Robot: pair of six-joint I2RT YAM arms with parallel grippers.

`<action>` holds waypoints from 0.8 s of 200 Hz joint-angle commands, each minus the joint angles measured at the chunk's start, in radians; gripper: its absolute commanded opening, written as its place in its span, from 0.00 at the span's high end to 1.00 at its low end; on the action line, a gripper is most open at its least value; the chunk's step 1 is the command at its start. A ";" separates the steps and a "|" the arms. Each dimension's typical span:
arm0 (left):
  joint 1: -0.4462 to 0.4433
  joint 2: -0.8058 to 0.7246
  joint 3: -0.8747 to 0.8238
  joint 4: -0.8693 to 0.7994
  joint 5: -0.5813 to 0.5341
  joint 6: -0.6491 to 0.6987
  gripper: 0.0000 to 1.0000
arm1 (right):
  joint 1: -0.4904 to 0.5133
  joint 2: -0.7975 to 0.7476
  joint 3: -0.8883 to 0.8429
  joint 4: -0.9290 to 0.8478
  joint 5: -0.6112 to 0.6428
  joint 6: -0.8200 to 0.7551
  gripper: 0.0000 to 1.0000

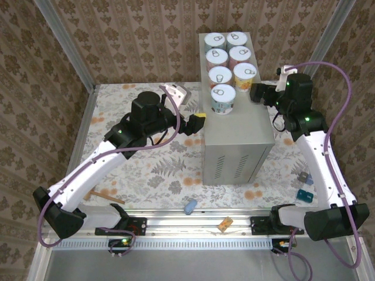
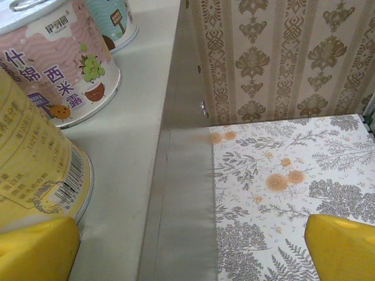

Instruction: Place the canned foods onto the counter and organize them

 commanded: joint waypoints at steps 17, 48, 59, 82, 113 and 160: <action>0.007 -0.021 -0.014 0.009 0.011 -0.012 0.00 | -0.005 0.010 0.030 0.025 -0.016 0.011 0.00; 0.008 -0.021 -0.012 0.011 0.013 -0.013 0.00 | -0.006 0.015 0.032 0.028 -0.020 0.010 0.00; 0.007 -0.020 -0.012 0.011 0.015 -0.012 0.00 | -0.006 0.021 0.034 0.026 -0.021 0.009 0.00; 0.008 -0.018 -0.011 0.011 0.021 -0.014 0.00 | -0.006 0.029 0.037 0.025 -0.027 0.007 0.00; 0.009 -0.018 -0.009 0.013 0.026 -0.015 0.00 | -0.006 0.034 0.038 0.024 -0.030 0.006 0.00; 0.009 -0.021 -0.014 0.015 0.026 -0.015 0.00 | -0.007 0.029 0.034 0.018 -0.023 0.005 0.00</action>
